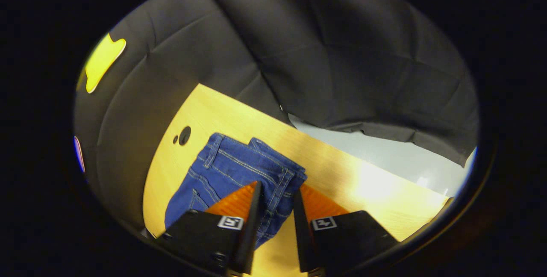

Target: Grasp the waist and the cuffs of the jeans and fold them to make the two legs overlap; first hold the waist and fold one-third of the jeans toward the cuffs, then hold the cuffs and fold the remaining one-third in the same direction to finish folding.

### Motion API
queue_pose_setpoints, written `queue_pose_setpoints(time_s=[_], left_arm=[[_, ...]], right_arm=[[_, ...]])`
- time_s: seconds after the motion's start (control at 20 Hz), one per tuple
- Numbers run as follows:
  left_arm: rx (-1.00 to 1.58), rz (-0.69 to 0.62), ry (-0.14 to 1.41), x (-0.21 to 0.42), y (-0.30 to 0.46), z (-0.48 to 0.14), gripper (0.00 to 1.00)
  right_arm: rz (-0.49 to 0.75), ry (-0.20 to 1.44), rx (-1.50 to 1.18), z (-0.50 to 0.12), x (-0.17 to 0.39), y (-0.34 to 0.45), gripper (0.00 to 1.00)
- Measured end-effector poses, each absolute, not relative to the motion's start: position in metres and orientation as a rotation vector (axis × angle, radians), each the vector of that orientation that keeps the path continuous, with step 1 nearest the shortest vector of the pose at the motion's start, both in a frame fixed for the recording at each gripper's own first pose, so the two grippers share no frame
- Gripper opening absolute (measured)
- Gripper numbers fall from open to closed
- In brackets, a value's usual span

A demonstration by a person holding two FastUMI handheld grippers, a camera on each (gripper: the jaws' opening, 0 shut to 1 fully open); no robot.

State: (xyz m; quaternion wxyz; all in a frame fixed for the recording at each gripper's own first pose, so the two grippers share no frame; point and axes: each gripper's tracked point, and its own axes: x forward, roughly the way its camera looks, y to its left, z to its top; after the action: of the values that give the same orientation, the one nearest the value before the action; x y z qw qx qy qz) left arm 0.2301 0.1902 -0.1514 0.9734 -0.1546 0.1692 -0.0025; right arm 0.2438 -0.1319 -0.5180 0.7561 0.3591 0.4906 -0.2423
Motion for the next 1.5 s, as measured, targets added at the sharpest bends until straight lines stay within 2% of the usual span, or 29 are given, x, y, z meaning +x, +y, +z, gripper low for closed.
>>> queue_pose_setpoints(time_s=[0.1,0.15,0.35,0.5,0.75,0.85,0.9,0.95,1.1,1.3,1.35,1.45,1.5], left_arm=[[-0.235,-0.022,0.358,0.225,0.182,-0.150,0.96],[-0.223,-0.038,0.362,0.222,0.177,-0.148,0.96],[-0.179,-0.060,0.396,0.214,0.177,-0.152,0.96],[-0.168,-0.074,0.399,0.193,0.189,-0.149,0.96],[-0.188,-0.033,0.414,0.161,0.227,-0.154,0.96],[-0.185,-0.029,0.419,0.149,0.236,-0.151,0.96],[-0.178,-0.029,0.418,0.142,0.240,-0.149,0.92],[-0.169,-0.034,0.420,0.136,0.243,-0.147,0.96],[-0.142,-0.026,0.439,0.120,0.255,-0.145,0.96],[-0.108,0.019,0.490,0.100,0.275,-0.151,0.96],[-0.108,0.028,0.506,0.095,0.279,-0.155,0.96],[-0.125,0.042,0.568,0.090,0.286,-0.174,0.96],[-0.141,0.071,0.634,0.088,0.294,-0.192,0.96]], right_arm=[[-0.524,1.037,0.797,-0.514,0.247,-0.134,0.19],[-0.520,1.029,0.801,-0.508,0.245,-0.133,0.15],[-0.440,0.867,0.837,-0.446,0.273,-0.127,0.14],[-0.321,0.779,0.826,-0.394,0.295,-0.083,0.14],[-0.056,0.630,0.733,-0.265,0.315,0.043,0.13],[0.064,0.618,0.703,-0.234,0.313,0.112,0.13],[0.117,0.620,0.690,-0.229,0.309,0.145,0.13],[0.165,0.643,0.675,-0.238,0.306,0.182,0.13],[0.270,0.837,0.622,-0.318,0.249,0.299,0.13],[0.331,1.142,0.481,-0.430,0.177,0.379,0.13],[0.352,1.171,0.457,-0.436,0.164,0.386,0.13],[0.391,1.109,0.465,-0.437,0.171,0.395,0.13],[0.452,1.135,0.535,-0.426,0.168,0.402,0.35]])
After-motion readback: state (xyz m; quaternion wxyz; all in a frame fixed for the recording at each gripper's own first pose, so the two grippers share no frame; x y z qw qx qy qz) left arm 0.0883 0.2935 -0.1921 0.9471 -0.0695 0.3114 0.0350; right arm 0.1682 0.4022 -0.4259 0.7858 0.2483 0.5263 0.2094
